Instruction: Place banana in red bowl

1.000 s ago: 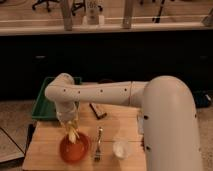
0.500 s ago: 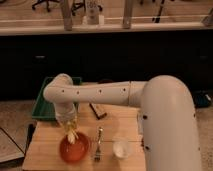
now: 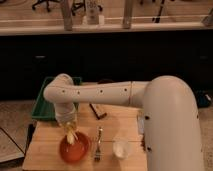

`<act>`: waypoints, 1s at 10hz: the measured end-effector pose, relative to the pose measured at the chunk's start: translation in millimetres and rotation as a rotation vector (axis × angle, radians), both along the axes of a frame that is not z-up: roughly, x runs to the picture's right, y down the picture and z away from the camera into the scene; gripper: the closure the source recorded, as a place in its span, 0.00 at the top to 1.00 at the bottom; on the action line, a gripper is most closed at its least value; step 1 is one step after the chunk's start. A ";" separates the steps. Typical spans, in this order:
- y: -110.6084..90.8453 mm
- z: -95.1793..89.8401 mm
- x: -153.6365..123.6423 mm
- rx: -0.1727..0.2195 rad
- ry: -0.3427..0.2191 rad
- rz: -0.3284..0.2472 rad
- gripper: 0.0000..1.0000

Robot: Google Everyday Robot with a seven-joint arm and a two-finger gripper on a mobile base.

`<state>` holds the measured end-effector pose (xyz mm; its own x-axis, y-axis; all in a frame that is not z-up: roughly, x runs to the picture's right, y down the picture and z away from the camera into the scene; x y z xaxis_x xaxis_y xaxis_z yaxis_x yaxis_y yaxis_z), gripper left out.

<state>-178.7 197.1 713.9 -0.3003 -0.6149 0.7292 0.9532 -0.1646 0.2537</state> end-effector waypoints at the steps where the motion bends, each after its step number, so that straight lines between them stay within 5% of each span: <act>1: -0.2 -0.2 1.1 -0.001 -0.003 0.000 0.80; 10: 0.3 -2.4 5.9 -0.044 -0.012 -0.025 0.80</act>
